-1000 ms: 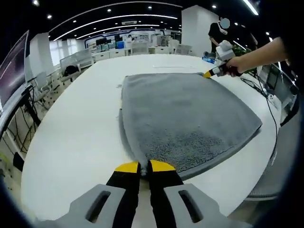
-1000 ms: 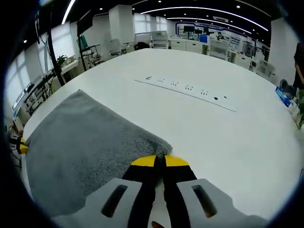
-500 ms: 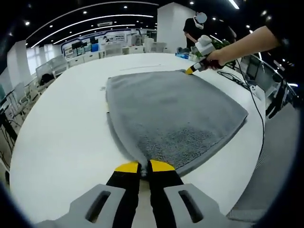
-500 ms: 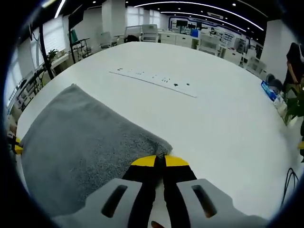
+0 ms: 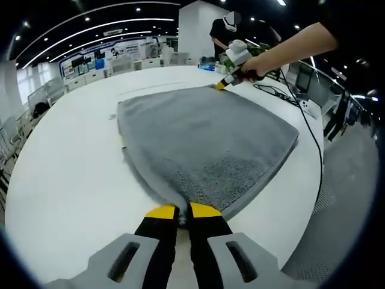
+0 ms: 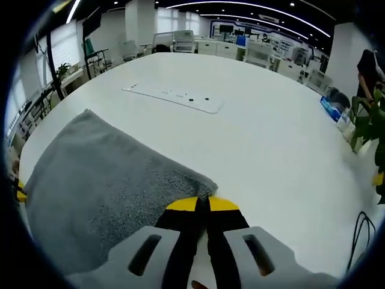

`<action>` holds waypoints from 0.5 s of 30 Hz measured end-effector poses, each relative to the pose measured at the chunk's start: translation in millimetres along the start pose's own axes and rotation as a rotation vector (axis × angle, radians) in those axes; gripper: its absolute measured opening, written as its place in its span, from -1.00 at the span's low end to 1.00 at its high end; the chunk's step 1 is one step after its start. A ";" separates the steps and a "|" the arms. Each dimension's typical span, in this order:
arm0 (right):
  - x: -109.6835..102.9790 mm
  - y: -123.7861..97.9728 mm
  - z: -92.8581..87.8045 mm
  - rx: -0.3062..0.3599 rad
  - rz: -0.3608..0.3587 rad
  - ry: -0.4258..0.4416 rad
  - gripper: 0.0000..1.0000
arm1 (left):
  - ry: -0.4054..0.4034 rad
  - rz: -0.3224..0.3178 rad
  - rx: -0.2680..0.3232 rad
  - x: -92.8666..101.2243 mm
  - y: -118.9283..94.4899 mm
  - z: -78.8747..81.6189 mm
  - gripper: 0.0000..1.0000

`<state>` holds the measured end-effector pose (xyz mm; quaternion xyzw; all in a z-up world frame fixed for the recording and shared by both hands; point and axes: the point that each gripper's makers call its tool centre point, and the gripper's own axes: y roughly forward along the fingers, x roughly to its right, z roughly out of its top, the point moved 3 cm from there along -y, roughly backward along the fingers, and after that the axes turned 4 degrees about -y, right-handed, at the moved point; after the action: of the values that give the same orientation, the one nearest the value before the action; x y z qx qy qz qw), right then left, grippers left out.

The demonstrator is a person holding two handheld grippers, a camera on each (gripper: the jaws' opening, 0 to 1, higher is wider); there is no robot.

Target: Fold the towel on the table until its edges align and the towel forms a compact rectangular stack.

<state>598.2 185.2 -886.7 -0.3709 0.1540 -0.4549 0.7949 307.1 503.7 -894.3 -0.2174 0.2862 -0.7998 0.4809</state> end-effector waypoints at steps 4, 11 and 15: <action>0.6 0.6 -0.1 0.006 0.003 -0.001 -0.96 | -0.018 -0.005 0.003 -0.4 -0.2 -0.2 -0.87; 0.6 0.7 -0.9 0.021 0.006 0.004 -0.97 | -0.013 -0.005 -0.003 0.9 -0.4 0.6 -0.87; 2.3 0.9 -0.3 -0.001 0.006 -0.028 -0.96 | 0.002 -0.011 -0.016 0.8 0.3 1.0 -0.87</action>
<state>599.9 183.4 -887.3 -0.3769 0.1443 -0.4471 0.7983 307.5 502.6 -893.7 -0.2220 0.2919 -0.8004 0.4742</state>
